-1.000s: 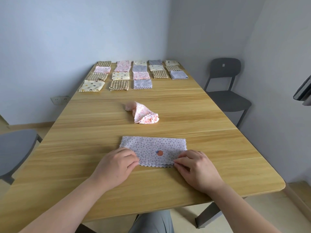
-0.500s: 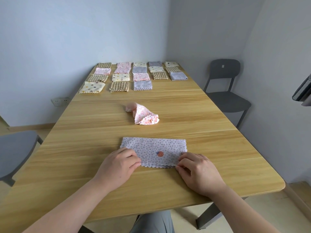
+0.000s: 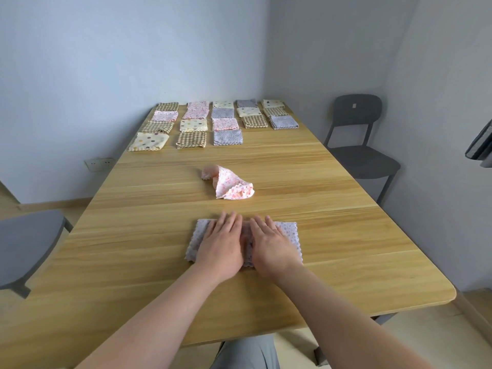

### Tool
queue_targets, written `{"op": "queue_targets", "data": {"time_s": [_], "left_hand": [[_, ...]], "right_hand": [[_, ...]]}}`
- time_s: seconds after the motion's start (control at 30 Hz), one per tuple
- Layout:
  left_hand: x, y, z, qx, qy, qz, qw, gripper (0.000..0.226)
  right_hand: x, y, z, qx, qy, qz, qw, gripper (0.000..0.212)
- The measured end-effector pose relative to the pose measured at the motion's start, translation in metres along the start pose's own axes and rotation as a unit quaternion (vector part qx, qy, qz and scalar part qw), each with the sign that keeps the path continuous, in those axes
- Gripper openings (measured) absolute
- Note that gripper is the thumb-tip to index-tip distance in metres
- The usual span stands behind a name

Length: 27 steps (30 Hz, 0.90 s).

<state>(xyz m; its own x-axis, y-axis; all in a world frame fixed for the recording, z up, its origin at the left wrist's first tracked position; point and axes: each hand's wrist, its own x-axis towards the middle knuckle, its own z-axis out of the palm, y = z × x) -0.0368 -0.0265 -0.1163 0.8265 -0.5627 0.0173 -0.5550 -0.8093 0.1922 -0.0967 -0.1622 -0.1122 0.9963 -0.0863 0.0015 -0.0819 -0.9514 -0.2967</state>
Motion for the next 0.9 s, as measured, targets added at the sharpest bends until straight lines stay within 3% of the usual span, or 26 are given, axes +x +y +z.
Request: {"op": "queue_targets", "data": {"time_s": [0.2,0.53,0.7,0.9], "left_hand": [[-0.006,-0.018,0.003,0.019,-0.063,-0.031,0.997,0.068],[-0.006,-0.029,-0.003,0.036,-0.084,-0.060,0.994,0.072],[-0.005,-0.009,-0.008,0.043,-0.060,0.005,0.997,0.080],[-0.002,0.004,0.000,0.050,-0.093,0.043,0.994,0.098]], "right_hand": [[-0.008,0.014,0.003,-0.024,-0.030,0.047,0.998,0.060],[-0.018,0.047,-0.014,-0.008,-0.052,0.127,0.991,0.060],[-0.011,0.051,-0.019,0.024,-0.006,0.212,0.977,0.061],[-0.004,0.042,-0.035,0.114,0.071,0.192,0.972,0.018]]}}
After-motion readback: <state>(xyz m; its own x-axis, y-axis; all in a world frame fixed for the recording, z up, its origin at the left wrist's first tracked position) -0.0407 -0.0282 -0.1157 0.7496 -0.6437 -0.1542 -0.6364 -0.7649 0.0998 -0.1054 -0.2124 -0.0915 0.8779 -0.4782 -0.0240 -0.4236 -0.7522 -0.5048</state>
